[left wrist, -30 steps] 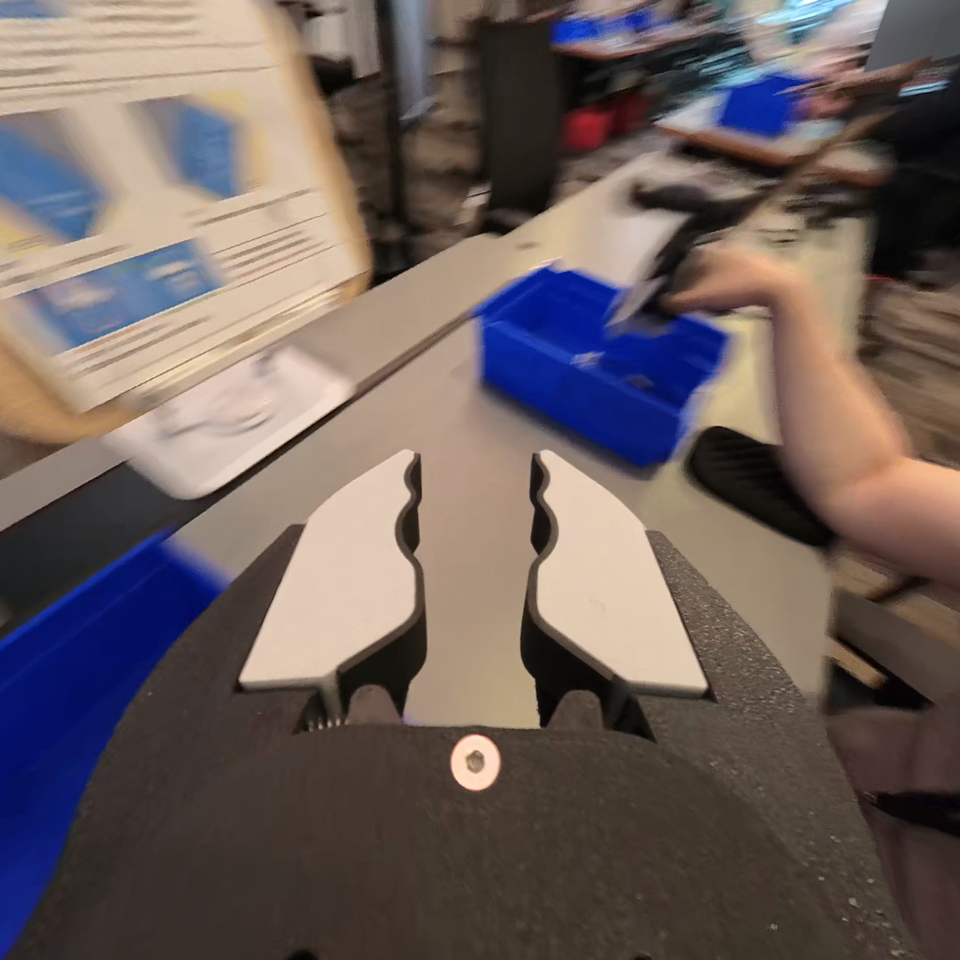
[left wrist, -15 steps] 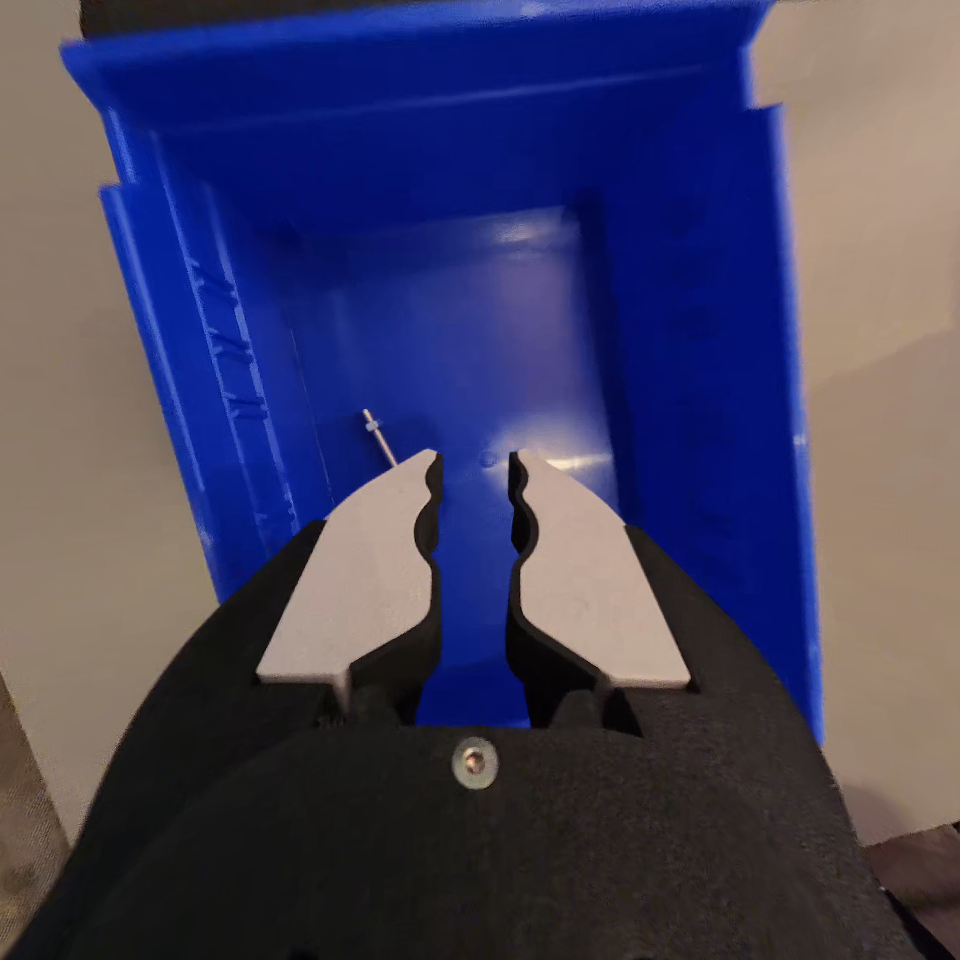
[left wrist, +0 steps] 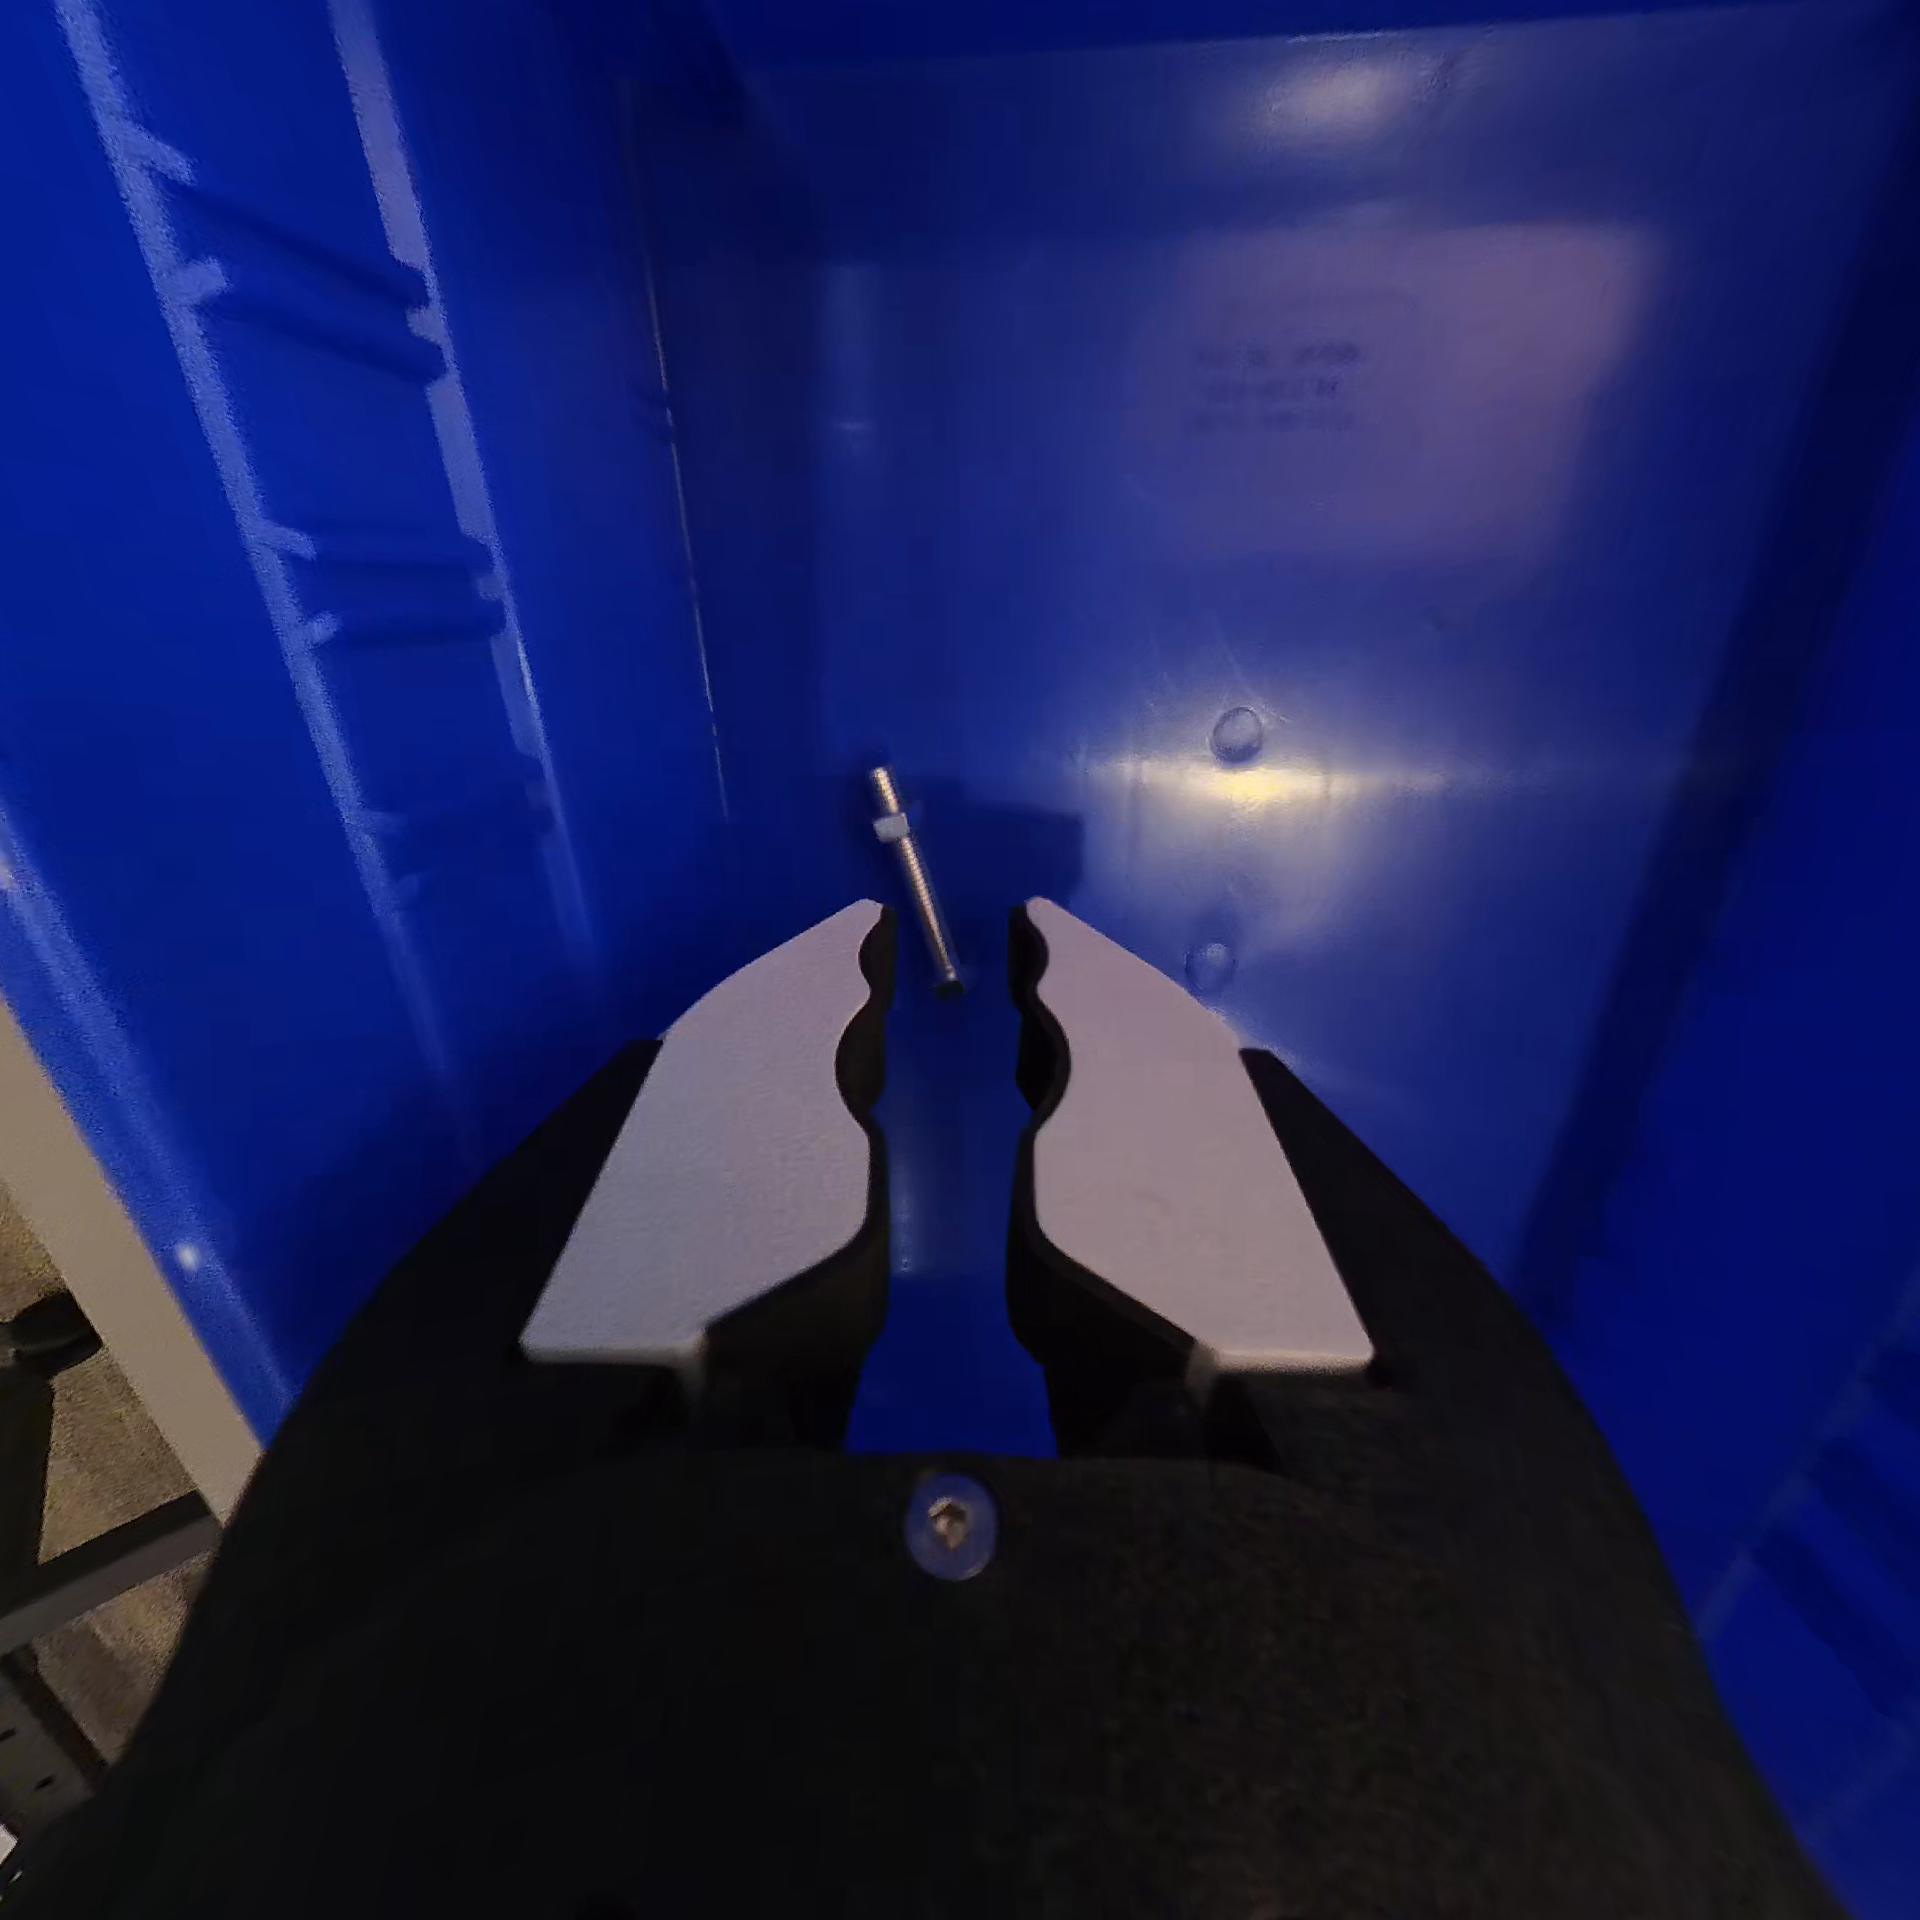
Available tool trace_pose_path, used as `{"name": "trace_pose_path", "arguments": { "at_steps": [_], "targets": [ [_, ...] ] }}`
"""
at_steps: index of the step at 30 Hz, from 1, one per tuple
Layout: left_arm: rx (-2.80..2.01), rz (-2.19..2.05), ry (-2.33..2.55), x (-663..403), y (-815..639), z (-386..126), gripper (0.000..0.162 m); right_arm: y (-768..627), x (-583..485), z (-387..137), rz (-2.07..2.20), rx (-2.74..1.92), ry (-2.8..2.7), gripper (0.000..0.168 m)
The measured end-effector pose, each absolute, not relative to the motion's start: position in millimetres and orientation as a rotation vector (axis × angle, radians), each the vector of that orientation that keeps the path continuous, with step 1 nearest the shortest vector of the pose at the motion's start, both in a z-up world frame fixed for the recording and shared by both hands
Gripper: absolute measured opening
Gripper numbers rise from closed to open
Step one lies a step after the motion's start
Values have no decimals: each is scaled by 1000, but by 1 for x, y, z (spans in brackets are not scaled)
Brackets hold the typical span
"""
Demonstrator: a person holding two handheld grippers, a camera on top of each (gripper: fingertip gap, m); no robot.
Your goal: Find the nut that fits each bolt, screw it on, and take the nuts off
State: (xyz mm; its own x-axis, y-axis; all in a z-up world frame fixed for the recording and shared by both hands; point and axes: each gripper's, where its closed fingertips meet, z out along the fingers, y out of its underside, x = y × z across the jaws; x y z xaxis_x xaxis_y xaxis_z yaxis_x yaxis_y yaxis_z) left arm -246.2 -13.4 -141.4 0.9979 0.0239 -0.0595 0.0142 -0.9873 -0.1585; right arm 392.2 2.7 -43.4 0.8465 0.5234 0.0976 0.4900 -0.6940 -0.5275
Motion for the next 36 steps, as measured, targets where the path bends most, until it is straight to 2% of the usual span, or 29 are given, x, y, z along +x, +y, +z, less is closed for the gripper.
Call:
{"name": "trace_pose_path", "arguments": {
  "at_steps": [3, 6, 12, 16, 21, 23, 26, 28, 36],
  "targets": [
    [-3001, 87, -33, -246, -13, -148, 18, 3, 391, -44, 67, -2471, -752, 22],
    [-3004, 66, -28, -245, -13, -149, 9, 2, 391, -44, 58, -2473, -759, 22],
    [-3011, 26, 49, -241, -15, -144, 5, 2, 389, -39, 38, -2459, -759, 22],
    [-2802, -123, 195, -204, -6, -89, 6, 5, 383, -11, 10, -2368, -688, 20],
    [-2281, -598, 657, -76, -13, 7, 6, 1, 319, 49, 89, -2036, -778, 19],
    [-2089, -802, 816, -24, -36, 38, 5, -12, 271, 80, 238, -1827, -845, 19],
    [-1766, -1150, 964, 46, -79, 80, 5, -78, 178, 128, 826, -1371, -1029, 15],
    [-1588, -1307, 1041, 79, -104, 94, 5, -104, 154, 147, 1133, -1203, -981, 14],
    [-1396, -1416, 1074, 119, -131, 98, 5, -112, 126, 135, 1331, -1165, -957, 15]
  ]
}}
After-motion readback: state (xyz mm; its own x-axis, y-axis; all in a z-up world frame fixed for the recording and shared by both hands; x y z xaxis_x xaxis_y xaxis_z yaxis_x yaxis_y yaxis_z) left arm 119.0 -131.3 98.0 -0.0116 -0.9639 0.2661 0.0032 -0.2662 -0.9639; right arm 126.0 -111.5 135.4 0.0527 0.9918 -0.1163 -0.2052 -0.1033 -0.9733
